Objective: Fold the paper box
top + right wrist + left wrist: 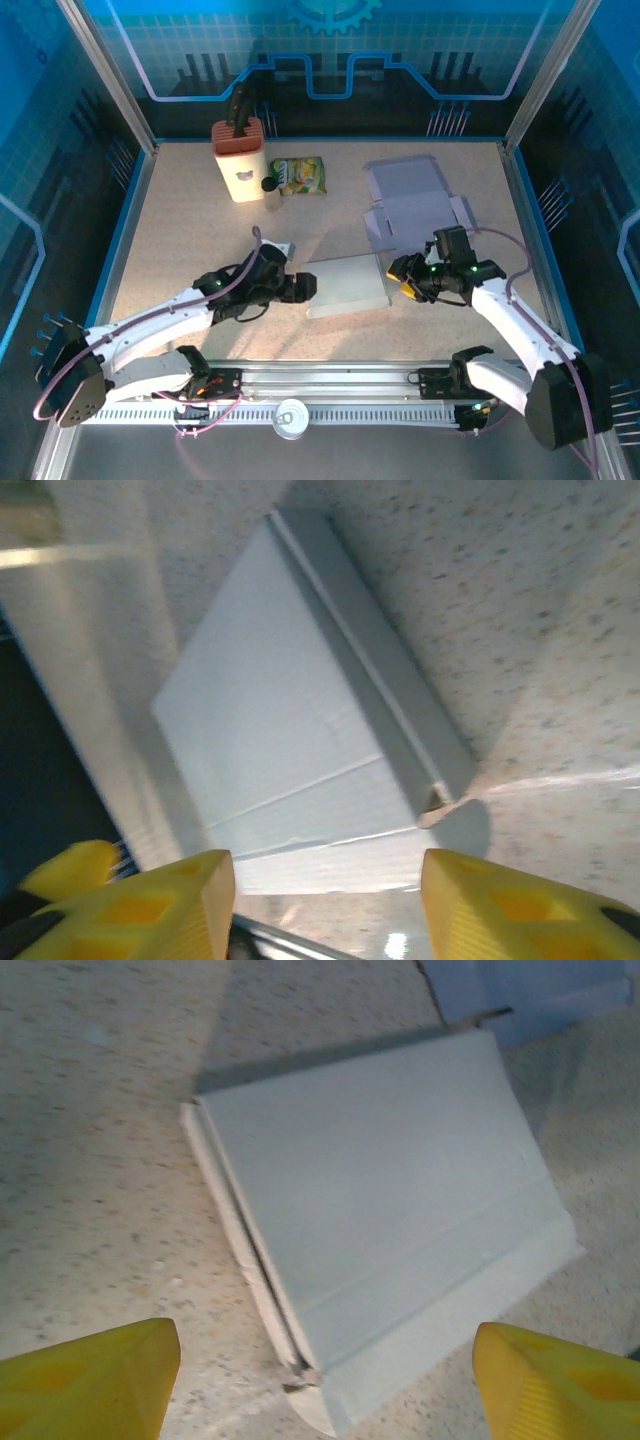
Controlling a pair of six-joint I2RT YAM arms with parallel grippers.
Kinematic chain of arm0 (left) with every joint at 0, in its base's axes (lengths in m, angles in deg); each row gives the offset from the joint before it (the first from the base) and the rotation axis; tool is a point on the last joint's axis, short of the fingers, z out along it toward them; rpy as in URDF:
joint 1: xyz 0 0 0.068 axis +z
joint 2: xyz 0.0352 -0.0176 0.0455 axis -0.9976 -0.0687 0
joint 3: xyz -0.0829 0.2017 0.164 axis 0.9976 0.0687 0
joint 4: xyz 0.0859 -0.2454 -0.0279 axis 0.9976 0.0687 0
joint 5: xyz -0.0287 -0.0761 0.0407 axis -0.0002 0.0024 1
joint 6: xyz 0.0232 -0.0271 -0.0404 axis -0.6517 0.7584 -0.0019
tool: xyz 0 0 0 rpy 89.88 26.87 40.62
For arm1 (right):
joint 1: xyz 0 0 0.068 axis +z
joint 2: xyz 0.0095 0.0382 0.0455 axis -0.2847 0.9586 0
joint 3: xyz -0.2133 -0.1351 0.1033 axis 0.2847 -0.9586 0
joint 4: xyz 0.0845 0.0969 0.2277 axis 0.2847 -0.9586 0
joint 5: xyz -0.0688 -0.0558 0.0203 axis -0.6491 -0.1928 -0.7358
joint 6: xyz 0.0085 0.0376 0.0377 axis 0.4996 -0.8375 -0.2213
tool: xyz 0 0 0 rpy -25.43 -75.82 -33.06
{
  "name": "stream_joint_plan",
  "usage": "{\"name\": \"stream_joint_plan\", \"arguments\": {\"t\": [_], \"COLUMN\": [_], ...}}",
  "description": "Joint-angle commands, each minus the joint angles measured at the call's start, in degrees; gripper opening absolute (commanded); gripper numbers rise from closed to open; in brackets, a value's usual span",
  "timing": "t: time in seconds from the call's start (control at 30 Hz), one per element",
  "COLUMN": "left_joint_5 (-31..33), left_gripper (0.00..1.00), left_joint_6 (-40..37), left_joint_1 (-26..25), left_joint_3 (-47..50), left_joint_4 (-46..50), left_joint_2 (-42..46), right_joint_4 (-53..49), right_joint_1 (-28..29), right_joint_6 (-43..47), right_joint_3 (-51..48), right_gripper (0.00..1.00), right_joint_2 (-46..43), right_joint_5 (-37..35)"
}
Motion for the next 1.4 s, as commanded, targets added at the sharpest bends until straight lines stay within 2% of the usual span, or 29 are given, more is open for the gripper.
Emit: {"name": "stream_joint_plan", "arguments": {"t": [0.0,0.07,0.23,0.3,0.37,0.43,0.5,0.63,0.73,0.93,1.1,1.37], "left_joint_5": [-3.9,-5.7,-7.6,-11.0,-11.0,-11.2,-13.0,-14.5,-16.4,-16.0,-16.6,-20.4], "left_gripper": [0.8,0.79,0.71,0.62,0.55,0.54,0.52,0.48,0.42,0.34,0.16,0.09], "left_joint_6": [-3.4,-3.4,-2.2,-0.7,-0.2,0.2,1.2,2.1,3.9,4.7,5.2,6.3], "left_joint_1": [2.8,3.0,3.8,5.3,6.1,6.9,7.3,7.7,8.0,8.2,9.3,13.8], "left_joint_3": [-1.3,0.1,2.3,4.1,4.5,5.3,7.5,9.0,11.1,14.2,16.1,20.5], "left_joint_4": [3.0,-1.6,-12.2,-17.7,-18.1,-18.5,-23.3,-27.0,-31.8,-35.5,-38.9,-45.0], "left_joint_2": [-2.1,-4.4,-11.4,-13.2,-14.8,-15.8,-16.7,-19.5,-20.8,-21.3,-22.5,-25.0], "right_joint_4": [-5.2,-1.4,4.8,5.1,5.7,6.7,7.2,9.2,10.5,13.1,13.6,13.3], "right_joint_1": [0.4,0.4,0.5,0.4,-0.1,-0.7,-0.8,-1.2,-1.4,-1.1,-1.0,-0.8], "right_joint_6": [15.1,17.5,18.8,19.4,20.0,20.5,21.5,22.8,23.8,24.5,25.3,26.9], "right_joint_3": [5.9,5.0,3.4,3.9,4.1,3.9,4.3,4.2,4.0,2.9,2.4,2.8], "right_gripper": [0.61,0.62,0.69,0.7,0.71,0.74,0.77,0.79,0.81,0.8,0.79,0.8], "right_joint_2": [3.4,5.8,10.1,12.9,14.7,15.7,17.5,20.8,22.4,25.2,25.6,25.6], "right_joint_5": [-6.5,-2.6,-0.1,0.8,1.4,1.9,2.7,4.7,6.1,10.2,11.1,13.6]}}
